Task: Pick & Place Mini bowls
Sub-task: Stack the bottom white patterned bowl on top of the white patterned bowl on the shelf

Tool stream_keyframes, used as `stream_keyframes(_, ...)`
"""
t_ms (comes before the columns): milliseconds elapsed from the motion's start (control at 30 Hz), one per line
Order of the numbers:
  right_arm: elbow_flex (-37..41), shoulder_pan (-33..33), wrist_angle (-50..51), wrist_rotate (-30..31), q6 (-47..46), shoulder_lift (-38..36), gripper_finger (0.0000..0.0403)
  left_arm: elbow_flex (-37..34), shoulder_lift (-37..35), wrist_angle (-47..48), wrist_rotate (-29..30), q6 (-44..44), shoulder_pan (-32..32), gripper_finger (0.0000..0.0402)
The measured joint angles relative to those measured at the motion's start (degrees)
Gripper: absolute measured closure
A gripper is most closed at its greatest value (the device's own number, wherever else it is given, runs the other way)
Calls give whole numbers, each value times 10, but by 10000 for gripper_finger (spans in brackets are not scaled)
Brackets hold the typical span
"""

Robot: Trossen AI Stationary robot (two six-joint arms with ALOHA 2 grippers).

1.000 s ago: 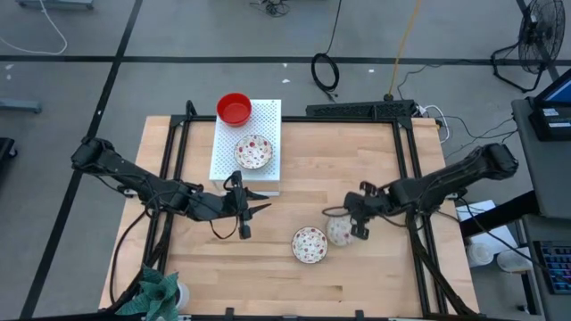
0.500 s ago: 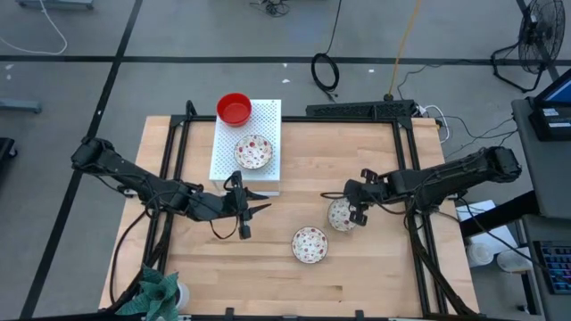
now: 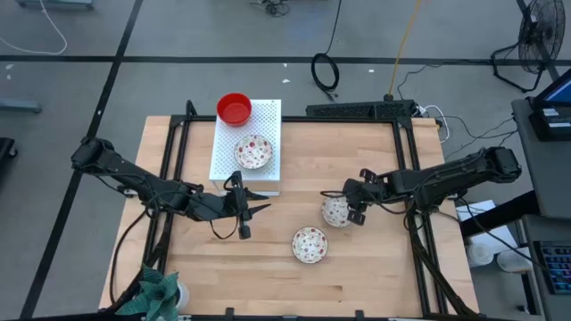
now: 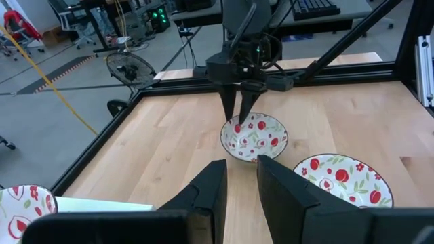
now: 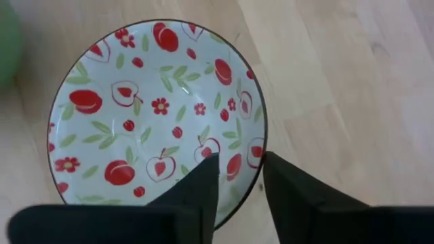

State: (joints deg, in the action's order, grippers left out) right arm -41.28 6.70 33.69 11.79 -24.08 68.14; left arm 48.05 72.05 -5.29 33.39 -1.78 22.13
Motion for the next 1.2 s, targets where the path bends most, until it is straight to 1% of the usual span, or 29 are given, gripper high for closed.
stream_keyframes(233,0,-8,31,-24,-47,0,248,0,0,0,-2,0,0,314)
stream_keyframes(333,0,-15,47,-13,-55,0,234,0,0,0,-2,-1,0,314)
stream_keyframes(467,0,-22,49,-14,-84,0,222,0,0,0,-1,-2,0,314)
stream_keyframes(600,0,-26,52,-16,-110,0,221,0,0,0,-1,-2,0,314)
stream_keyframes(767,0,-26,58,-24,-142,8,229,0,0,6,-1,-8,0,314)
stream_keyframes(867,15,-26,38,-43,-143,14,233,0,0,7,-1,-12,0,314)
stream_keyframes(1000,35,-26,7,-44,-140,17,234,0,0,7,-1,-12,0,314)
stream_keyframes(1200,36,-26,-6,-46,-136,16,235,0,0,8,-1,-12,0,314)
